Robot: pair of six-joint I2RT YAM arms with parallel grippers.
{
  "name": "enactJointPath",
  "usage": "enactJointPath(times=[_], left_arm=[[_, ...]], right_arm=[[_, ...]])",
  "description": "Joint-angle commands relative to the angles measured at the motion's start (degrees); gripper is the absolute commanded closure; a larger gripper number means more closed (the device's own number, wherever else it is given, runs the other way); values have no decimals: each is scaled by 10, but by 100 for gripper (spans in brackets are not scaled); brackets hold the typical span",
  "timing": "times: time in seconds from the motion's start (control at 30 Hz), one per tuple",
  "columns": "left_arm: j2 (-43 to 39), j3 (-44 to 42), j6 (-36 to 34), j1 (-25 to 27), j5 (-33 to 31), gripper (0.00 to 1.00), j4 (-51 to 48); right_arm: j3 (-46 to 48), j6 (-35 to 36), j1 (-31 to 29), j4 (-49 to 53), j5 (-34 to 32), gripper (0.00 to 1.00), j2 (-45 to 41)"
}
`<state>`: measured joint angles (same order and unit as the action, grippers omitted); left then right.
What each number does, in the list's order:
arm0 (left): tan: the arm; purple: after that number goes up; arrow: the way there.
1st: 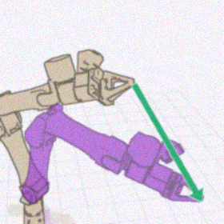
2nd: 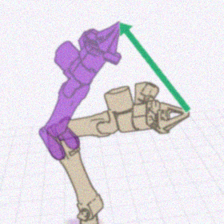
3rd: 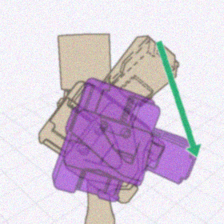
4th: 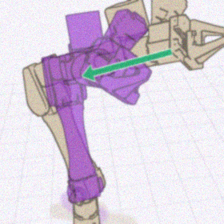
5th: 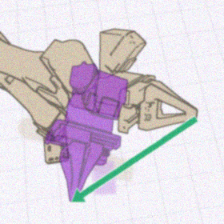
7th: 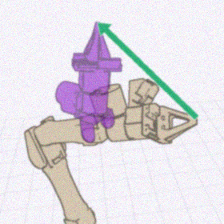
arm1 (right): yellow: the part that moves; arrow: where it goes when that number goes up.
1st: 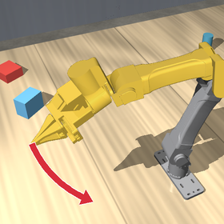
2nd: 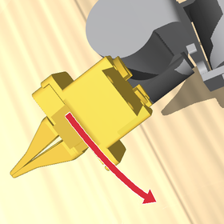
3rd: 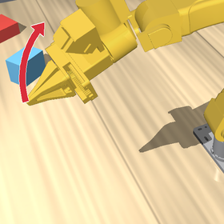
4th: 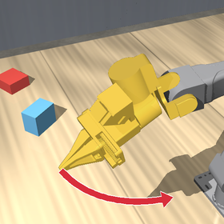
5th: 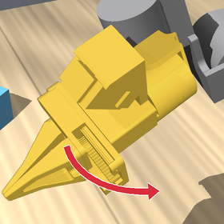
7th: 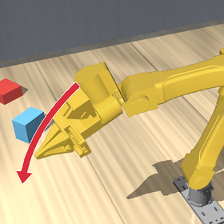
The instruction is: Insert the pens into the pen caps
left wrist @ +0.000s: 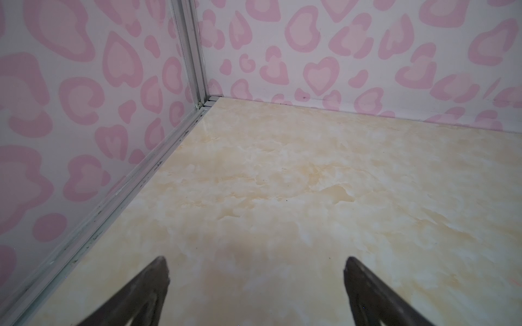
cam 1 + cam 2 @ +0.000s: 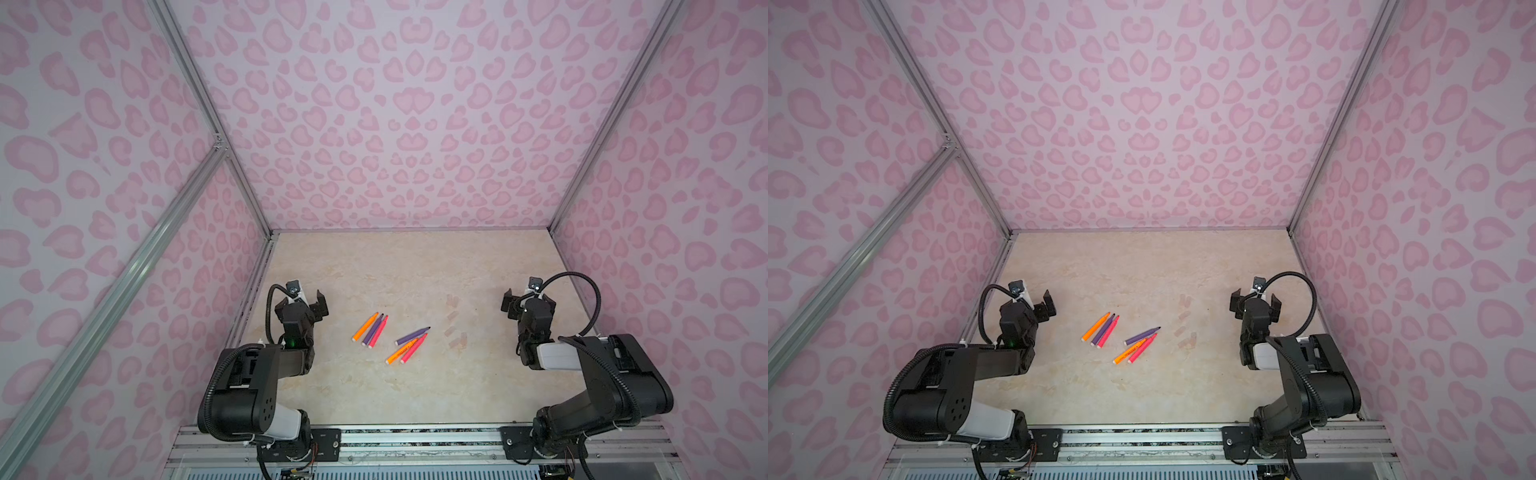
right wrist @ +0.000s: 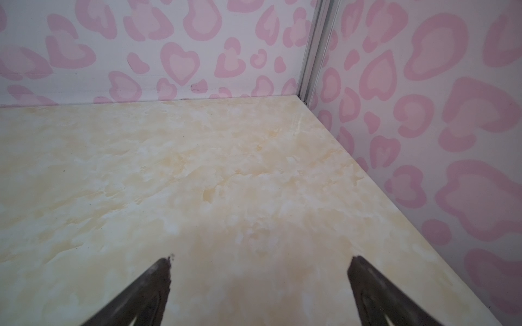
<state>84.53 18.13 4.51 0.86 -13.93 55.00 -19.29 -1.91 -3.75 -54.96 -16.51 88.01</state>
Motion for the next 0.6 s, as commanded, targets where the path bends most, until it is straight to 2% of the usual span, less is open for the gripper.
enactJointPath(times=[0.0,0.57], left_arm=[[1,2,1,0,-3,2,25],[-1,0,0,0,-4,2,27]], right_arm=[[-1,0,0,-8,-4,1,0],[-1,0,-1,-8,-4,1,0]])
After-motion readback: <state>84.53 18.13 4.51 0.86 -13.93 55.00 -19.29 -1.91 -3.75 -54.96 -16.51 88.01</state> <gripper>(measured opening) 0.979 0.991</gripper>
